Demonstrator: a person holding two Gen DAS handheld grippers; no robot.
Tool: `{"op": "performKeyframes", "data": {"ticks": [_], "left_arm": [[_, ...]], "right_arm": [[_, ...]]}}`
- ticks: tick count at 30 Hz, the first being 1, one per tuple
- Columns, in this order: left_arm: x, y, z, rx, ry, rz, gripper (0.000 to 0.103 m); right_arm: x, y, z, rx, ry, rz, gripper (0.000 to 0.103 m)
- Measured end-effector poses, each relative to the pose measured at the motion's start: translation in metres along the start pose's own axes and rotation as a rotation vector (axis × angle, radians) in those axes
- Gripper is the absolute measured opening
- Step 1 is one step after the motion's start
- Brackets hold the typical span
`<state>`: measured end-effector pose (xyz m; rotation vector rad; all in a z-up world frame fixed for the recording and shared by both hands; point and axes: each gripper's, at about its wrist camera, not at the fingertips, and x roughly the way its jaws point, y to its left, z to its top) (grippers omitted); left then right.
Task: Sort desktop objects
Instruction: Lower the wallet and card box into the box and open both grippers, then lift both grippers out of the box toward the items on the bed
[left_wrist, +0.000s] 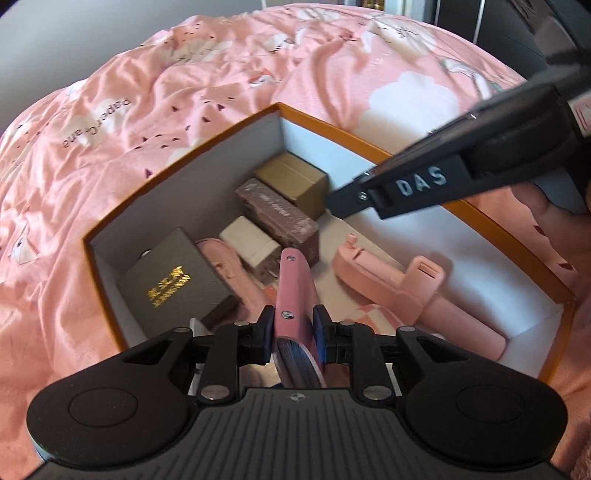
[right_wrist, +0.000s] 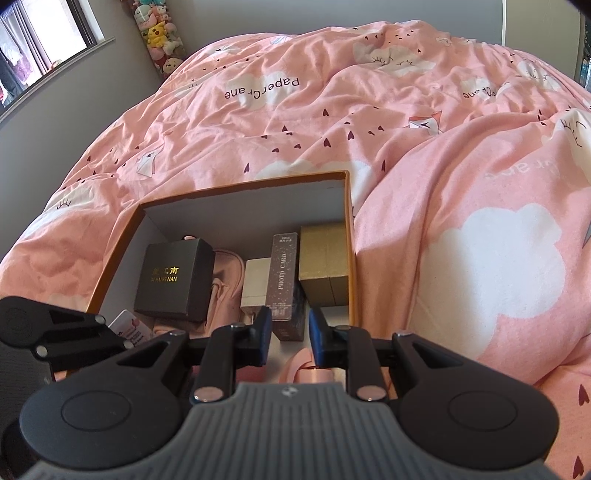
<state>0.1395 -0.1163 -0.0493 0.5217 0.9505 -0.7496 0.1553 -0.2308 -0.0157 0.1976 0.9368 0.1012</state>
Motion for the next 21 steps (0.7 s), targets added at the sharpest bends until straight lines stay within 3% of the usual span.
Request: {"op": "performKeyframes", "data": {"ticks": [11,15,18,21], "left_arm": [[-0.019,0.024,-0.006,-0.092,-0.062,0.054,0.032],[-0.036,0.033,-0.011,-0.144,-0.099,0.076,0.032],[-0.047,0.039,-0.018,-0.199,-0.123,0.106,0.032],[-0.060,0.046,-0.026,-0.260,-0.149,0.142,0.032]], "right_arm": [[0.007,0.012,-0.006,-0.042,0.034,0.042,0.024],[0.007,0.019,-0.008,-0.065,0.035,0.038,0.032],[0.007,0.024,-0.010,-0.085,0.031,0.030,0.034],[0.006,0.031,-0.012,-0.096,0.038,0.075,0.034]]}}
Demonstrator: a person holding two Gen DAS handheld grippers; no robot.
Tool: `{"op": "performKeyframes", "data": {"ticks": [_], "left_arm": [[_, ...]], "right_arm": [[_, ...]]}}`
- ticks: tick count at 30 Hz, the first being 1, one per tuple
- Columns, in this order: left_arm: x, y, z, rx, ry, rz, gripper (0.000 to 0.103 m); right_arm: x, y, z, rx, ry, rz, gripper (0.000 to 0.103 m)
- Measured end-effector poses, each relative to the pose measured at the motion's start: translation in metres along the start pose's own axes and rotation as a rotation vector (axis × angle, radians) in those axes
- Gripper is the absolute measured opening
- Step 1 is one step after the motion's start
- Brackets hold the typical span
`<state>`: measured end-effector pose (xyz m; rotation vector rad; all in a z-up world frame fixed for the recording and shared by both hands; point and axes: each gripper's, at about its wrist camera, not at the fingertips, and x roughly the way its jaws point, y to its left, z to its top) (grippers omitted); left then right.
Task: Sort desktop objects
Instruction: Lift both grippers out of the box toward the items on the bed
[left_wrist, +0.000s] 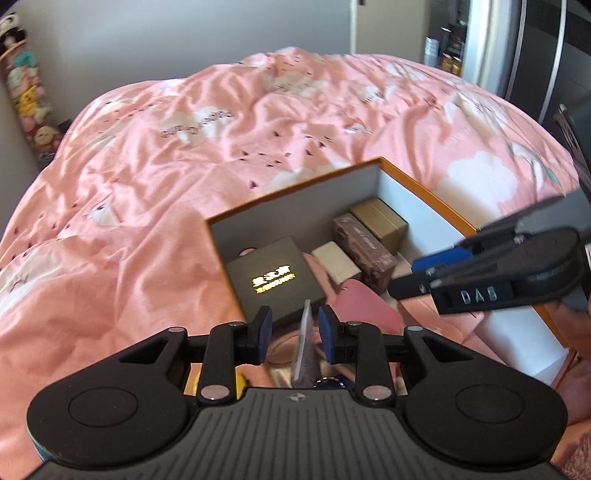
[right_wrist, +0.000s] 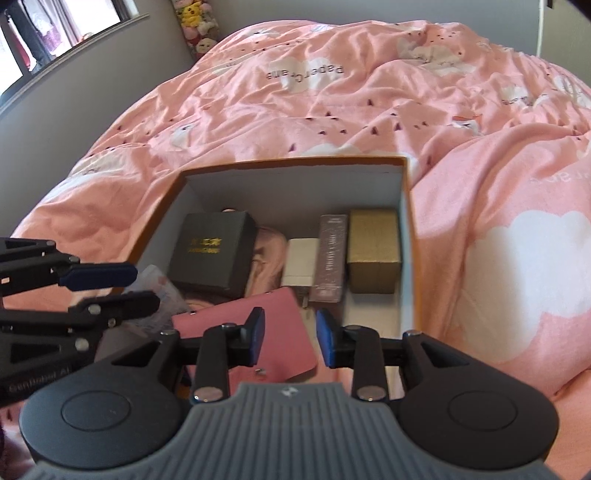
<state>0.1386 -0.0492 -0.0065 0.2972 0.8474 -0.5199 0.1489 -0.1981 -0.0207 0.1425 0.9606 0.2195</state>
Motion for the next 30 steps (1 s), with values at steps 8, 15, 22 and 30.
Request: {"op": "performKeyframes", "data": {"ticks": [8,15,22,30], "left_arm": [[-0.019,0.031,-0.008,-0.149,-0.046,0.022,0.032],[-0.022,0.045,-0.023,-0.199,-0.036,0.050,0.032],[-0.024,0.055,-0.035,-0.238,-0.025,0.066,0.033],[-0.027,0.062,-0.046,-0.301,-0.026,0.122,0.041]], "right_arm": [[0.013,0.036,-0.011,-0.093,0.046,0.092,0.035],[0.031,0.054,-0.010,-0.127,0.061,0.080,0.038],[0.046,0.048,-0.005,-0.066,0.078,0.027,0.039],[0.057,0.050,0.000,-0.041,0.088,-0.019,0.039]]}}
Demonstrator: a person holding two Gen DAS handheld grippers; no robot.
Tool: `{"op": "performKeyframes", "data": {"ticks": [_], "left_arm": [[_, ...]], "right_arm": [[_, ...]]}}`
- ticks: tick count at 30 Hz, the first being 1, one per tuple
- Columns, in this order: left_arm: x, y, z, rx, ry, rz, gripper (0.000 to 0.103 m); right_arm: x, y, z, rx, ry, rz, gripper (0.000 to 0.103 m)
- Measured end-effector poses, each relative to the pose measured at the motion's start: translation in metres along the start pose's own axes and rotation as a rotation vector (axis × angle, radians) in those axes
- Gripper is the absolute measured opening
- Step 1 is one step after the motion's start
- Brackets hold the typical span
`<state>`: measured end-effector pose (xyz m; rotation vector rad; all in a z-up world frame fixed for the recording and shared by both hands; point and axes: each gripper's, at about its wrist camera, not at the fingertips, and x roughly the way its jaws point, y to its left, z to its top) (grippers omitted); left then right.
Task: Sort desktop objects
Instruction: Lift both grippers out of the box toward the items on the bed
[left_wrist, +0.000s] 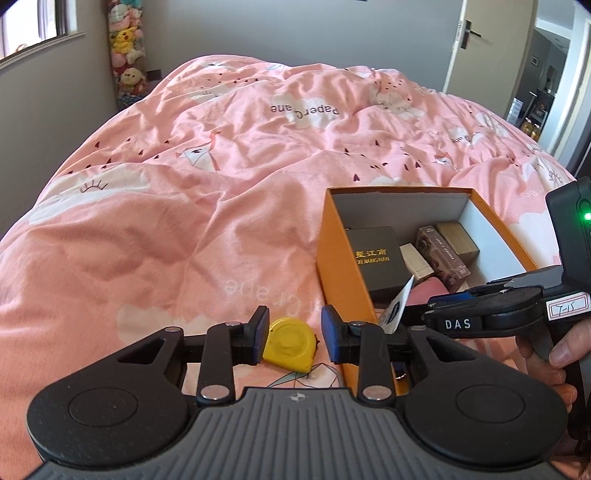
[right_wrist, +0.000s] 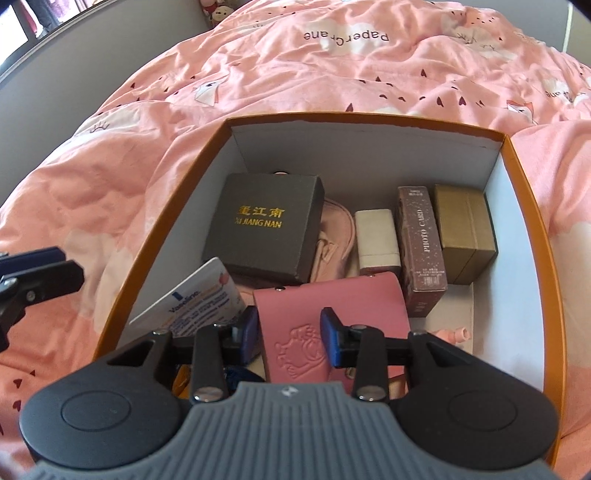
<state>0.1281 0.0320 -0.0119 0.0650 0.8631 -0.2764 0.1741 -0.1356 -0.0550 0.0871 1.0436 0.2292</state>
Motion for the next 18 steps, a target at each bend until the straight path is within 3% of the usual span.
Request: {"op": "performKeyframes", "data": {"ticks": [2,5,9,18], "left_arm": [[-0.002,0.001,-0.003,-0.013,-0.004,0.010,0.052],[-0.006,0.001,-0.006,-0.008,-0.014,0.025,0.054],[-0.010,0.002,-0.011,-0.004,-0.015,0.050,0.066],[-0.031,0.020,-0.019,-0.066,-0.051,0.104,0.075]], "right_arm": [[0.002,0.001,0.002,0.010,0.001,-0.013,0.039],[0.004,0.004,0.002,0.010,0.001,-0.029,0.039],[-0.001,0.001,0.001,0.023,-0.009,-0.025,0.040],[-0.038,0.002,-0.004,0.048,-0.075,0.002,0.040]]}}
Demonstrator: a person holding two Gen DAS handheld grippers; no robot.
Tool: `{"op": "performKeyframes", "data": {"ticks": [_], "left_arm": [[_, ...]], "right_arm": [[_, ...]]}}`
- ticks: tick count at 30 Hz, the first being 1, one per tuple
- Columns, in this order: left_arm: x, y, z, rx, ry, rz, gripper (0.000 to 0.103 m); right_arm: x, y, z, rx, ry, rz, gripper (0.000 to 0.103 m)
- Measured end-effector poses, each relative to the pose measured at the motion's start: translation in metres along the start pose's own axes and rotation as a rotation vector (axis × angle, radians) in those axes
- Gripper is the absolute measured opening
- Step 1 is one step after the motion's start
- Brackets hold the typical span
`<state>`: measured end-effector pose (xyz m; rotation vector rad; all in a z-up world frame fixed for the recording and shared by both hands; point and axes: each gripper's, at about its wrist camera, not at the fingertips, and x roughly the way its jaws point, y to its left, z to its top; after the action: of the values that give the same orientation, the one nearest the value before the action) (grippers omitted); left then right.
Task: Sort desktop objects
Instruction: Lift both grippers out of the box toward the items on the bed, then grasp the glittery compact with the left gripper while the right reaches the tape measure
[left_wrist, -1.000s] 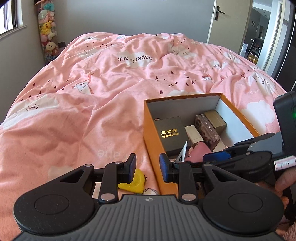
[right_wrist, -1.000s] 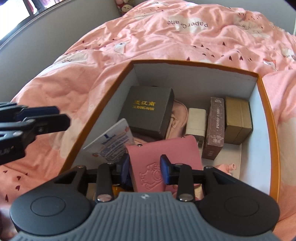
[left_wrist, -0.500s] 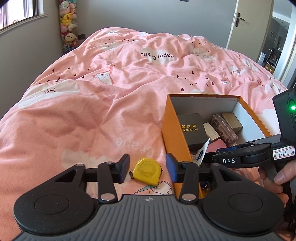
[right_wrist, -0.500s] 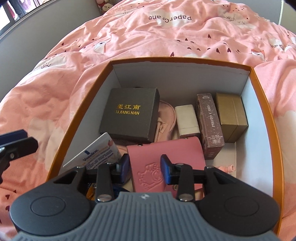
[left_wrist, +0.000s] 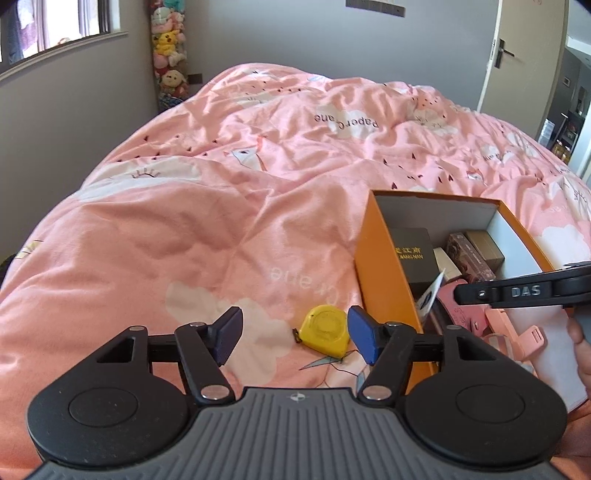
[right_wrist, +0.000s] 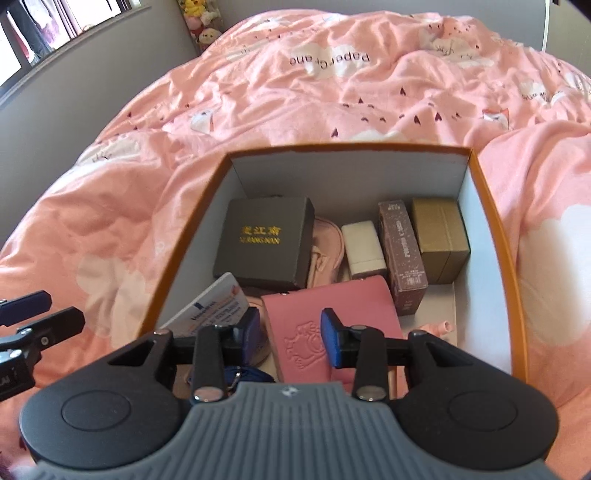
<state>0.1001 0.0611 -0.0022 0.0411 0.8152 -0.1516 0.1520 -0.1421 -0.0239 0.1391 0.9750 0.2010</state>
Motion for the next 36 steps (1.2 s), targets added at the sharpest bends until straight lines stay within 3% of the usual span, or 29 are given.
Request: {"op": "performKeyframes", "data": {"ticks": [7,16,20,22,24,36], "left_arm": [[-0.017,0.021,-0.002,0.002,-0.013,0.046,0.080],[0.007,0.028,-0.020,-0.042,0.169,-0.095,0.080],[0.029,0.028,-0.030,-0.090,0.266,-0.155,0.063],[0.039,0.028,-0.035,-0.118,0.302,-0.187,0.060],[0.047,0.026,-0.038,-0.130,0.332,-0.199,0.056],[0.088,0.027,-0.052,-0.184,0.488,-0.189,0.055]], "right_arm": [[-0.036,0.026,0.005,-0.109,-0.076,0.062,0.041],[-0.049,0.078,0.015,-0.276,-0.115,0.110,0.040],[-0.042,0.093,0.016,-0.312,-0.113,0.092,0.040],[-0.038,0.099,0.015,-0.338,-0.111,0.085,0.040],[-0.032,0.104,0.016,-0.378,-0.105,0.080,0.040],[0.021,0.141,0.022,-0.590,0.054,0.110,0.030]]}}
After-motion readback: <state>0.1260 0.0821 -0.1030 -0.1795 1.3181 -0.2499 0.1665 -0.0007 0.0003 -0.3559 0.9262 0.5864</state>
